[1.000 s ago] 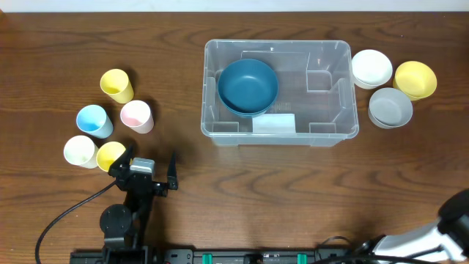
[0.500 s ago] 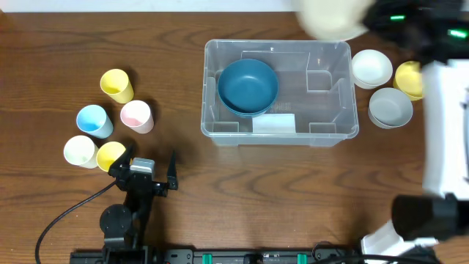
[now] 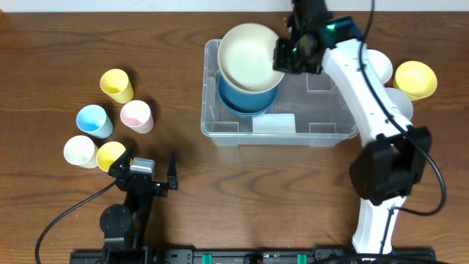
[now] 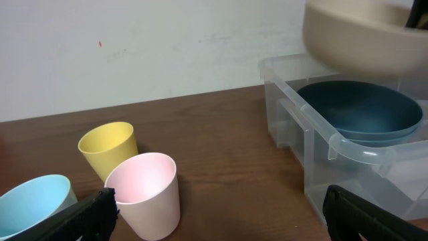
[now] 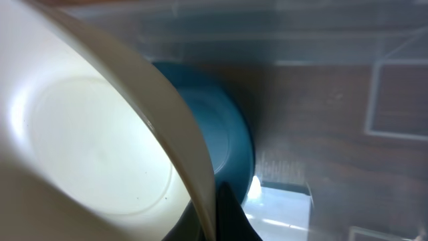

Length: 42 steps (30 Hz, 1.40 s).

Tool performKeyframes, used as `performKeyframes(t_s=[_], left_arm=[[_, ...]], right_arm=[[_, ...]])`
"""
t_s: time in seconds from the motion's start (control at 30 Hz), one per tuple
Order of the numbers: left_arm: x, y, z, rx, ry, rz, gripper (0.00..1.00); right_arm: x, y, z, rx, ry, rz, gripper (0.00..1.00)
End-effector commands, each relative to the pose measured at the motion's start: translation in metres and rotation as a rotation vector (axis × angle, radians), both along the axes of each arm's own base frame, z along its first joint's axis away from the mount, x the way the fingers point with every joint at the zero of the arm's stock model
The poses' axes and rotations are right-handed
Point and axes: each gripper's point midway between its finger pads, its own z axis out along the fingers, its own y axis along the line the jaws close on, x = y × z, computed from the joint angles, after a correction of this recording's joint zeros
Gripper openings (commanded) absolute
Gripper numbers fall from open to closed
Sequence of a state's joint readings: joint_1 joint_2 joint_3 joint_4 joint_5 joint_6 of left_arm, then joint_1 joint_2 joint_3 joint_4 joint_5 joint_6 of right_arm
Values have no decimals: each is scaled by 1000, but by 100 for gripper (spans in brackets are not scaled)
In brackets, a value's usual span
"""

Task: Pack container
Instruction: 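Lift the beige bowl and stack it onto the teal bowls, then release the beige bowl and withdraw the right gripper right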

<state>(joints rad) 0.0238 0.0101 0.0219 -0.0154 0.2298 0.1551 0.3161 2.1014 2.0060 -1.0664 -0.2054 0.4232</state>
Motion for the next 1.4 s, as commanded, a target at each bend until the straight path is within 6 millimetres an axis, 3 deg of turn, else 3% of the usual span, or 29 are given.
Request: performKeyframes(t_s=[0.0,0.13,0.53,0.6,0.7,0.77,1.03,1.17,1.2,1.27,1.37], left_arm=[[-1,-1,-15,2,44,-10,98],[-1,-1,-15,2,44,-10,98],[-1,-1,-15,2,44,-10,98],[-1,-1,-15,2,44,-10,98],[-1,-1,-15,3,44,-10,98],[-1,-1,-15,2,44,-10,98],[-1,-1,-15,3,44,-10,98],[-1,-1,-15,3,44,-10,98],[-1,-1,-15,2,44,-10,98],[-1,-1,-15,3,44,-10,98],[-1,-1,-15,2,44,-10,98]], right_arm=[[-5,1,-12,-19,36,13,1],[-10,-1,-20,-34,69,12,1],[-13,7,-21,-34,68,33,5],[-15,11,-22,-35,68,41,19],[-17,16,-22,-35,68,54,58],[-19,19,-22,-36,69,60,73],[-14,19,-16,-36,37,65,84],[-2,12,27,-40,-89,106,90],[1,2,52,-60,-144,83,92],[5,-23,90,-118,-233,18,99],[3,-86,151,-248,-363,-181,99]])
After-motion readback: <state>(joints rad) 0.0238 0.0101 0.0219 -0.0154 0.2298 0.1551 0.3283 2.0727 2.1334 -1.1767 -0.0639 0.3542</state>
